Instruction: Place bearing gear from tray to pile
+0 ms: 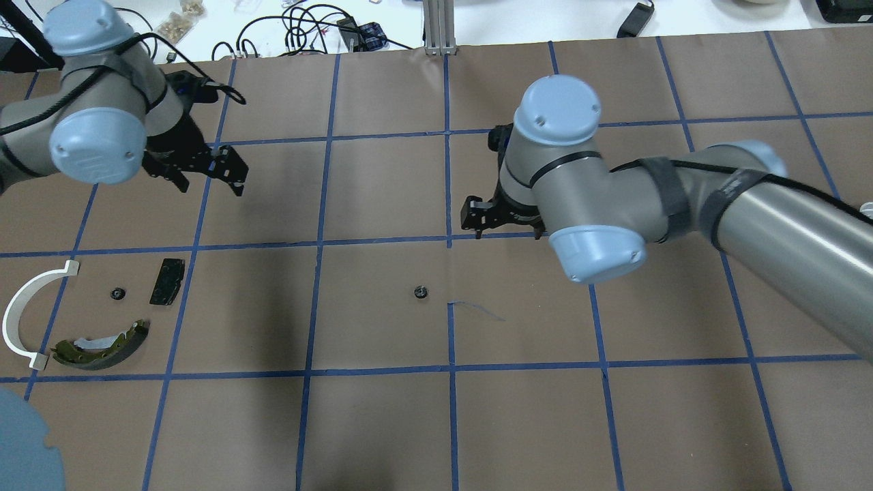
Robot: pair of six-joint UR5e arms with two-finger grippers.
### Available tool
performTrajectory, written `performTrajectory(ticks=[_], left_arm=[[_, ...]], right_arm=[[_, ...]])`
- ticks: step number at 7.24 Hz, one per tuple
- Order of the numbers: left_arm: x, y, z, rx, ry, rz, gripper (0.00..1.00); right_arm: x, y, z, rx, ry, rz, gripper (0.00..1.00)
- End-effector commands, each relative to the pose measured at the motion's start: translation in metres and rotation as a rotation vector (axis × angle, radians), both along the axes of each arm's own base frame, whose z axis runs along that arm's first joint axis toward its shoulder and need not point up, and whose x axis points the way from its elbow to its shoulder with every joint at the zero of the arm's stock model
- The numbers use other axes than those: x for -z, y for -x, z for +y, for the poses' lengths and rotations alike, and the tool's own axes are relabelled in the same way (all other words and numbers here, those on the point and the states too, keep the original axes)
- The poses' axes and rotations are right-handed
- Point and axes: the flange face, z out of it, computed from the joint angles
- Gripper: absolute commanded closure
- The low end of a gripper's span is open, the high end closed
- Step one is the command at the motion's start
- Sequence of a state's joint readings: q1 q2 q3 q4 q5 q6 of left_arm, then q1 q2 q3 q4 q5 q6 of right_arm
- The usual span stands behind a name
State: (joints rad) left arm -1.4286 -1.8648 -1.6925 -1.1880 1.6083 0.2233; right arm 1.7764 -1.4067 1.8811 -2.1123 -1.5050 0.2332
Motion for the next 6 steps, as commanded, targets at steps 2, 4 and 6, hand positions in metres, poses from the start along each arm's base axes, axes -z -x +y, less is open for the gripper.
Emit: performTrajectory(ticks=[2, 4, 6], left_arm=[[0.021, 0.159, 0.029, -0.104, -0.017, 0.000, 0.00], [0.039, 0.217, 0.056, -0.126, -0.066, 0.048, 0.00], [0.066, 0.230, 0.066, -0.161, -0.124, 0.111, 0.00]], right_arm=[[-0.138, 0.034, -0.012, 0.003, -0.076, 0.027, 0.00], [-0.183, 0.034, -0.014, -0.004, -0.074, 0.032, 0.00], [-0.182, 0.053, -0.021, 0.030, -0.071, 0.036, 0.00]])
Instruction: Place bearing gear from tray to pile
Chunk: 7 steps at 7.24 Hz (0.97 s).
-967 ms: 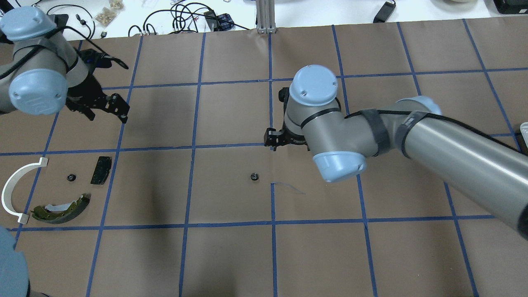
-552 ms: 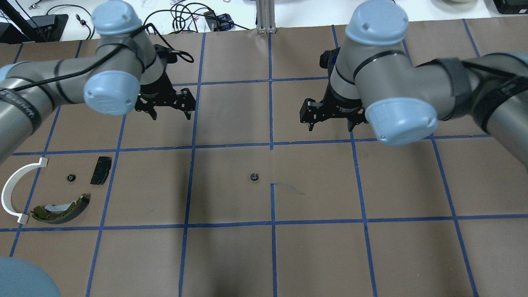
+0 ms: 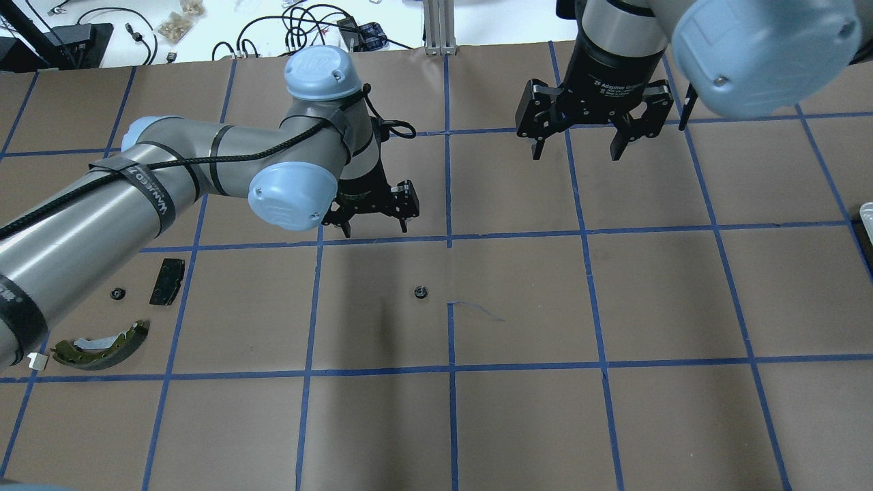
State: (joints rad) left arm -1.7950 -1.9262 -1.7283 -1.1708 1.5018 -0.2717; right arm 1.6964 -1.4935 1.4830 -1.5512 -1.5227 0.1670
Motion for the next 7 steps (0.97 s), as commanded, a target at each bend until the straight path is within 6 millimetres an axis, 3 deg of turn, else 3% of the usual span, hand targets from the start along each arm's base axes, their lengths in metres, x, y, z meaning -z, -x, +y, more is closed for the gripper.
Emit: performTrajectory(ticks=[1, 4, 7], left_arm=[[0.029, 0.013, 0.009, -0.054, -0.025, 0.054, 0.00], [0.054, 0.040, 0.025, -0.026, -0.033, 0.040, 0.00], [0.081, 0.040, 0.038, -0.024, -0.078, 0.027, 0.03]], right_arm=[[-0.003, 0.028, -0.007, 0.019, 0.003, 0.058, 0.00], [0.011, 0.034, -0.003, -0.048, -0.016, 0.076, 0.00], [0.013, 0.032, -0.001, -0.079, -0.019, 0.026, 0.00]])
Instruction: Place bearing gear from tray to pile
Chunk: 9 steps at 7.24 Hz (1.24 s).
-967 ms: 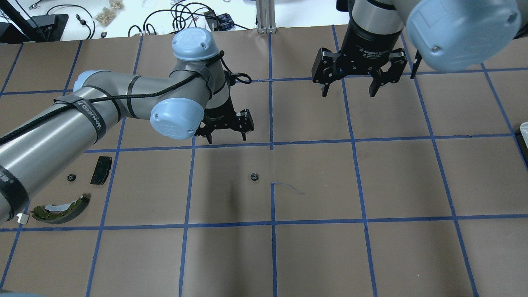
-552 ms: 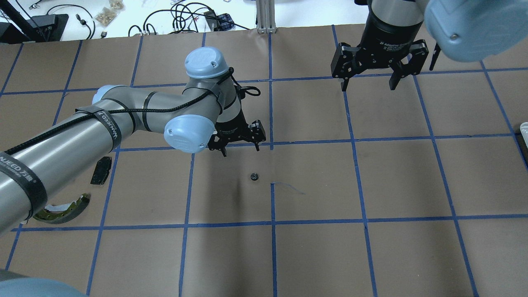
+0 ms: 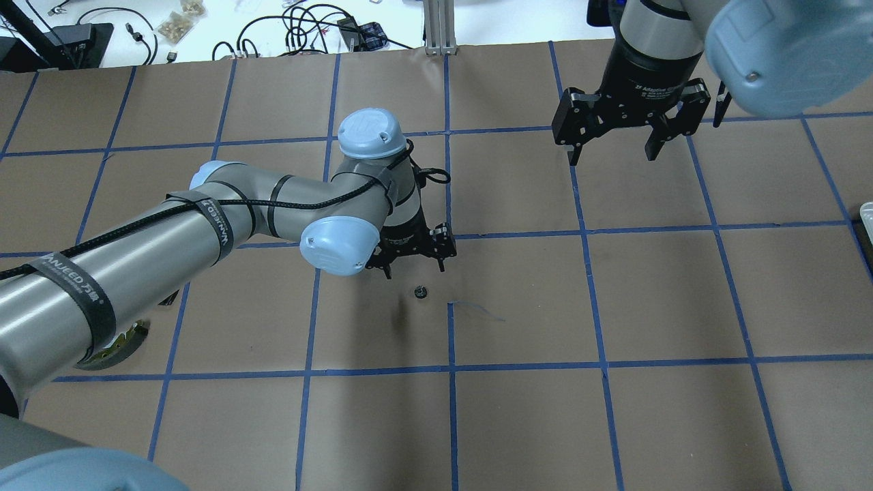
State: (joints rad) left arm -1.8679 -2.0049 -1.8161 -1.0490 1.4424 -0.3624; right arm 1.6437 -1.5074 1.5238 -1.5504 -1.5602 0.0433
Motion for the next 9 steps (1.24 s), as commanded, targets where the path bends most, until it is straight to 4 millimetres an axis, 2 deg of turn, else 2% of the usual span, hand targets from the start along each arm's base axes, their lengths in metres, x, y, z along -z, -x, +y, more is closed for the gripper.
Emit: performTrajectory(ticks=[1, 2, 4, 5, 6, 7, 9], left_arm=[[0.014, 0.000, 0.005, -0.004, -0.014, -0.002, 0.10], [0.014, 0.000, 0.005, -0.008, -0.016, 0.000, 0.14], [0.019, 0.001, 0.005, -0.014, -0.028, 0.005, 0.37], [0.018, 0.003, 0.005, -0.022, -0.034, 0.023, 0.57], [0.019, 0.002, 0.005, -0.021, -0.035, 0.022, 0.81], [0.020, 0.002, 0.005, -0.021, -0.039, 0.019, 0.97], [0.014, 0.002, 0.002, -0.014, -0.025, 0.016, 1.00]], right_arm=[[-0.004, 0.004, -0.005, 0.004, 0.040, -0.017, 0.00], [-0.005, 0.007, -0.007, 0.005, 0.053, -0.014, 0.00], [-0.004, 0.010, -0.007, 0.008, 0.047, -0.008, 0.00], [-0.004, 0.018, -0.010, 0.023, 0.049, -0.011, 0.00], [-0.004, 0.023, -0.012, 0.016, 0.052, -0.011, 0.00], [-0.005, 0.032, -0.015, -0.005, 0.059, -0.012, 0.00], [-0.009, 0.042, -0.015, 0.002, 0.068, -0.010, 0.00]])
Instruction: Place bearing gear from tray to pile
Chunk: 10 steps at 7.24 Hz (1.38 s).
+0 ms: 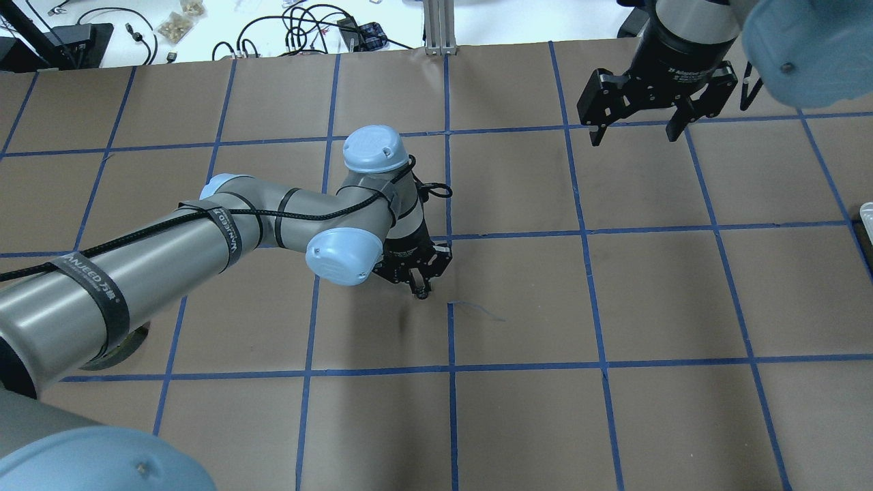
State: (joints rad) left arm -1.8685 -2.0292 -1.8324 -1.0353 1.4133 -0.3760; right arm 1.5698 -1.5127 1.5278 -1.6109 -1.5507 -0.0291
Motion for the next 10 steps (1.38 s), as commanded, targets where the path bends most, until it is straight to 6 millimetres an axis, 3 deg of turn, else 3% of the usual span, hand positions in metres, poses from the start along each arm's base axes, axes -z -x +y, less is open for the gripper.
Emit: performTrajectory(ticks=[1, 2, 3, 5, 6, 7, 9, 10], left_arm=[[-0.027, -0.007, -0.012, -0.001, 0.045, 0.014, 1.00], [-0.046, -0.033, -0.037, -0.048, 0.054, 0.009, 1.00], [-0.079, -0.073, -0.069, 0.014, 0.038, 0.026, 1.00], [-0.156, -0.177, -0.115, 0.063, -0.031, -0.081, 1.00], [-0.176, -0.238, -0.126, 0.093, -0.044, -0.058, 1.00], [-0.183, -0.316, -0.131, 0.084, -0.032, -0.030, 1.00], [-0.164, -0.462, -0.117, 0.181, -0.029, 0.004, 1.00], [-0.160, -0.507, -0.105, 0.188, -0.022, 0.025, 1.00]], right_arm=[[-0.006, 0.005, 0.002, -0.004, 0.014, 0.001, 0.00], [-0.005, 0.005, 0.003, -0.004, 0.011, 0.001, 0.00], [-0.004, 0.005, 0.003, -0.004, 0.011, 0.001, 0.00], [-0.004, 0.005, 0.003, -0.004, 0.009, -0.001, 0.00], [-0.003, 0.005, 0.003, -0.004, 0.008, -0.002, 0.00], [0.000, 0.005, 0.004, -0.004, 0.001, -0.004, 0.00], [0.003, 0.005, 0.004, -0.003, 0.003, -0.004, 0.00], [0.002, 0.005, 0.003, -0.004, 0.004, -0.004, 0.00]])
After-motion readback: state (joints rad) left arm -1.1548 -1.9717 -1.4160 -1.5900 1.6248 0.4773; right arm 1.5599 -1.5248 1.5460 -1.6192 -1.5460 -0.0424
